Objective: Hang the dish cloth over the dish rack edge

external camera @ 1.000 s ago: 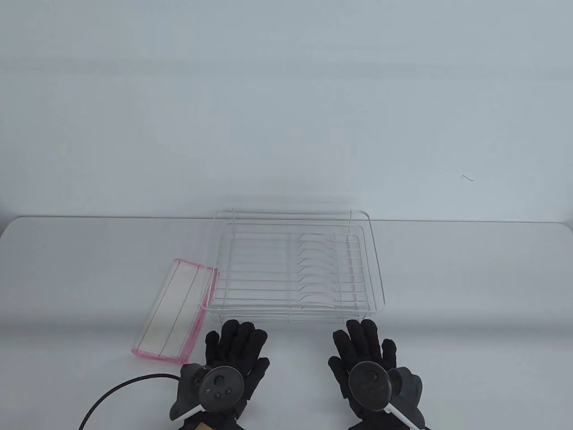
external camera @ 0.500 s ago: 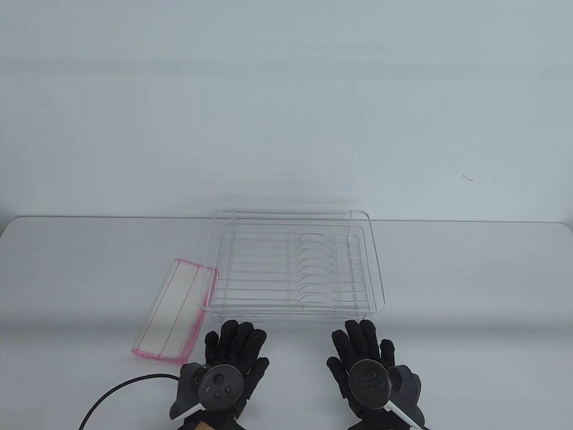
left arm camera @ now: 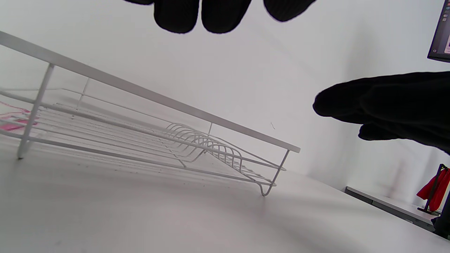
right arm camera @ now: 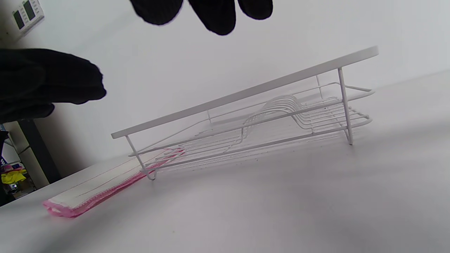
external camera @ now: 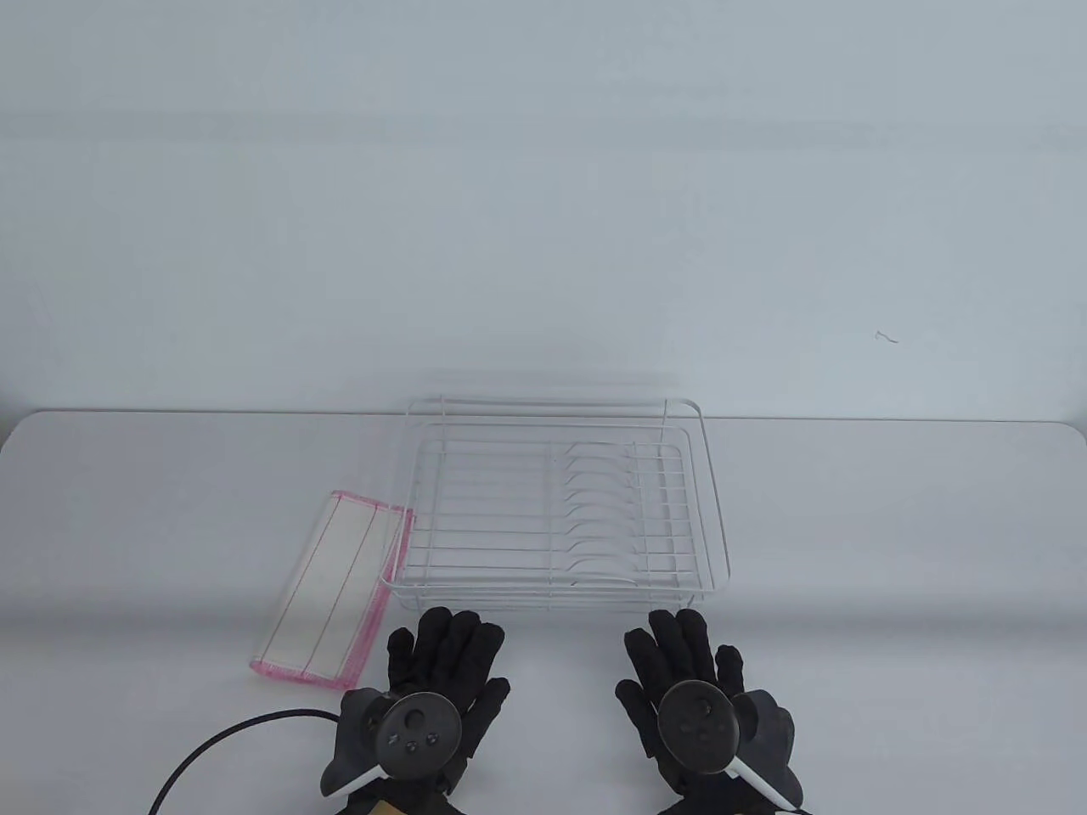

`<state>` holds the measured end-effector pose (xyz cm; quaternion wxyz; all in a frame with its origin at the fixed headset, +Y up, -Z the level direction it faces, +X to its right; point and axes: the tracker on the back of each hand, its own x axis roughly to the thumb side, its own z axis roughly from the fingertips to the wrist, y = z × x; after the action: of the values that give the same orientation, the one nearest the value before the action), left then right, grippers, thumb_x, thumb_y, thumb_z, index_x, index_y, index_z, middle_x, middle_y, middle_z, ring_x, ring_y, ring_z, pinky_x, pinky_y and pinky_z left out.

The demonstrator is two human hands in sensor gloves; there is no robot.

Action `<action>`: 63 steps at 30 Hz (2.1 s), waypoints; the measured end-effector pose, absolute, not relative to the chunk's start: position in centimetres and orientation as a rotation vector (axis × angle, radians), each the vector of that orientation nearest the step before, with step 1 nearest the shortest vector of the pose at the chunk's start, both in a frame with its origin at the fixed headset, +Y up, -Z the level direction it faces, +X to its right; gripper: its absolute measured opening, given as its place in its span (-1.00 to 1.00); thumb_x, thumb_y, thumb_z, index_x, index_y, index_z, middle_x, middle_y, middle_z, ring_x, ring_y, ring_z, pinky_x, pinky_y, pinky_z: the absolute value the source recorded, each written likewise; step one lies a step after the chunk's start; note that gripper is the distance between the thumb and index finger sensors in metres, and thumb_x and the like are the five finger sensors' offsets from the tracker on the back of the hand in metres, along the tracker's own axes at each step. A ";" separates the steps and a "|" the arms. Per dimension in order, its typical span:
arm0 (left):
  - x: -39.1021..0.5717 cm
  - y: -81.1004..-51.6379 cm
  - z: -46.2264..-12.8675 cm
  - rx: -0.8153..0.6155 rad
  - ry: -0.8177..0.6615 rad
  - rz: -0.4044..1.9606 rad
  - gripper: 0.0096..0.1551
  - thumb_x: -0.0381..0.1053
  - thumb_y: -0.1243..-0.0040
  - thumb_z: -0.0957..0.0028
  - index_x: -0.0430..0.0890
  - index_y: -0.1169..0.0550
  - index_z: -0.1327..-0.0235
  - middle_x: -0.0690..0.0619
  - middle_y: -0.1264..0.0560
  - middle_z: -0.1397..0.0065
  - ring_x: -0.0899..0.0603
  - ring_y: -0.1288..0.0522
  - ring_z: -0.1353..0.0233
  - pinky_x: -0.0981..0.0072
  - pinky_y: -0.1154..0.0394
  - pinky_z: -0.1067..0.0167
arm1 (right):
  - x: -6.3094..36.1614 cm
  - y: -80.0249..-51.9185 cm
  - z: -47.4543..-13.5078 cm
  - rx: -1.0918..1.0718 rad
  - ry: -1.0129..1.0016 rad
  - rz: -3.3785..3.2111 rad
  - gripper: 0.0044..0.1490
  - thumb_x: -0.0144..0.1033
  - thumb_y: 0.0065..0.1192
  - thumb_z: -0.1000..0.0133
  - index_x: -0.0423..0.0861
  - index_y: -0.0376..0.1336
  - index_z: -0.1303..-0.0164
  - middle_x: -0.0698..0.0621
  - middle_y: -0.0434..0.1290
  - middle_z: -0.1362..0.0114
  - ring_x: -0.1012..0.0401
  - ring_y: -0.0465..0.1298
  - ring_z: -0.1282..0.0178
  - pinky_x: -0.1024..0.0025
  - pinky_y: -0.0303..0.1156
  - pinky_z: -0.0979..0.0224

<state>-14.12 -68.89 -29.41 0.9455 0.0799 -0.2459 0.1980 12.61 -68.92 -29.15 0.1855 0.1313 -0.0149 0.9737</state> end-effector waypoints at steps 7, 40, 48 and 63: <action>-16.5 -67.1 -30.2 0.153 -0.458 0.366 -0.30 0.02 0.08 -0.33 -0.30 -0.20 -0.63 -0.45 -0.16 -0.65 -0.60 0.02 -0.62 -0.63 0.20 -0.29 | 12.6 -68.9 -29.2 0.375 -0.028 2.727 -0.27 -0.06 -0.17 -0.39 -0.12 -0.08 -0.72 -0.19 -0.19 -0.81 -0.14 -0.26 -0.81 -0.39 -0.32 -0.57; -28.1 -77.2 -38.5 -0.370 0.143 0.098 -0.19 0.11 -0.08 -0.21 -0.32 -0.22 -0.58 -0.42 -0.15 -0.61 -0.54 -0.07 -0.59 -0.39 0.11 -0.40 | 13.0 -69.9 -30.1 0.336 0.140 2.693 -0.27 -0.06 -0.18 -0.39 -0.14 -0.07 -0.72 -0.20 -0.18 -0.81 -0.16 -0.25 -0.80 -0.39 -0.31 -0.57; -26.9 -77.4 -38.7 -0.261 0.167 -0.081 -0.42 -0.02 -0.05 -0.22 -0.26 -0.38 -0.44 -0.36 -0.34 -0.50 -0.48 -0.29 -0.51 -0.31 -0.07 -0.40 | 13.0 -69.9 -30.0 0.327 0.175 2.686 -0.27 -0.06 -0.19 -0.40 -0.15 -0.07 -0.72 -0.21 -0.18 -0.81 -0.16 -0.25 -0.80 -0.39 -0.30 -0.57; -31.6 -71.0 -36.5 0.149 0.244 0.159 -0.50 -0.11 -0.01 -0.22 -0.31 -0.52 -0.32 -0.34 -0.64 -0.25 -0.43 -0.62 -0.27 -0.31 -0.38 -0.25 | 13.4 -69.7 -30.1 0.307 0.140 2.634 -0.27 -0.06 -0.19 -0.39 -0.14 -0.06 -0.72 -0.21 -0.15 -0.81 -0.17 -0.20 -0.80 -0.40 -0.27 -0.57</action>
<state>-31.62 -71.03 -36.49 0.9866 0.0743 0.1216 0.0792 13.43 -69.75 -30.07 0.2408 0.1123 0.0511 0.9627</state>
